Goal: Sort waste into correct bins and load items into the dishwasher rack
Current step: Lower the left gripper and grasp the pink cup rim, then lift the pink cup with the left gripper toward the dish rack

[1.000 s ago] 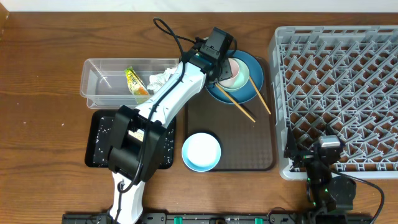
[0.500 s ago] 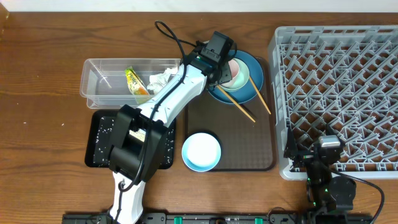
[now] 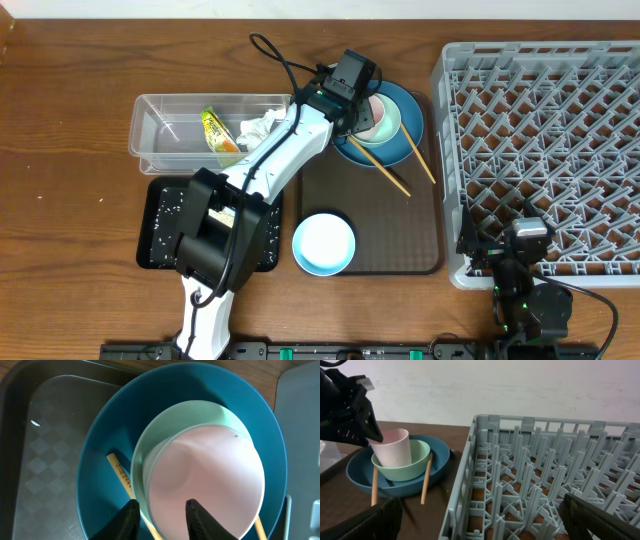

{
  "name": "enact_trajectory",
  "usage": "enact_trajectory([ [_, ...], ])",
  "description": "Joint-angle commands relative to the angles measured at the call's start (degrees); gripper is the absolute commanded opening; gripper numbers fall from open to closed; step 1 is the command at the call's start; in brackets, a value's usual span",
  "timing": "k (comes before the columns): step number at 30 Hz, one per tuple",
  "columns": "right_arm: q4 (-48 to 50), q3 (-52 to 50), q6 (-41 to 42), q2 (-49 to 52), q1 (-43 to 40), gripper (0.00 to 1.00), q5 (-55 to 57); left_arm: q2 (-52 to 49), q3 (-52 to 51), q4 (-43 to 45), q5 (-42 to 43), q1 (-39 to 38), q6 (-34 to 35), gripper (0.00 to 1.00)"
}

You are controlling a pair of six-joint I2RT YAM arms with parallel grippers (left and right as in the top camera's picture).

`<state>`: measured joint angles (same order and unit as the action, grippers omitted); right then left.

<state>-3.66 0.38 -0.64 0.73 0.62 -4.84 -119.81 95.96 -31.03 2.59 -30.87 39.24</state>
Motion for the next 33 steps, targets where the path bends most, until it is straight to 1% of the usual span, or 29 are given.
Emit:
enact_trajectory([
  [1,-0.22,-0.09,-0.26,-0.13,0.57,0.99,0.35,-1.66,-0.31,0.00,-0.72,-0.13,0.50,0.33],
  [8,-0.22,-0.09,-0.26,-0.13,0.57,0.99,0.33,-2.05,-0.42,0.07,-0.74,0.00,0.50,0.30],
  [12,-0.22,-0.09,-0.26,-0.13,0.57,0.99,0.33,-2.05,-0.42,0.04,-0.72,0.07,0.46,0.26],
  [17,-0.22,-0.09,-0.26,-0.13,0.57,0.99,0.33,-1.97,-0.39,0.07,-0.72,0.13,0.46,0.19],
  [19,-0.22,-0.09,-0.26,-0.13,0.57,0.99,0.33,-1.88,-0.39,0.04,-0.70,0.33,0.46,0.19],
  [23,-0.22,-0.09,-0.26,-0.13,0.57,0.99,0.33,-1.36,-0.39,-0.28,-0.70,0.92,0.35,0.06],
  [33,-0.22,-0.09,-0.26,-0.13,0.57,0.99,0.33,2.82,-0.39,-1.90,-0.17,2.60,0.26,0.06],
])
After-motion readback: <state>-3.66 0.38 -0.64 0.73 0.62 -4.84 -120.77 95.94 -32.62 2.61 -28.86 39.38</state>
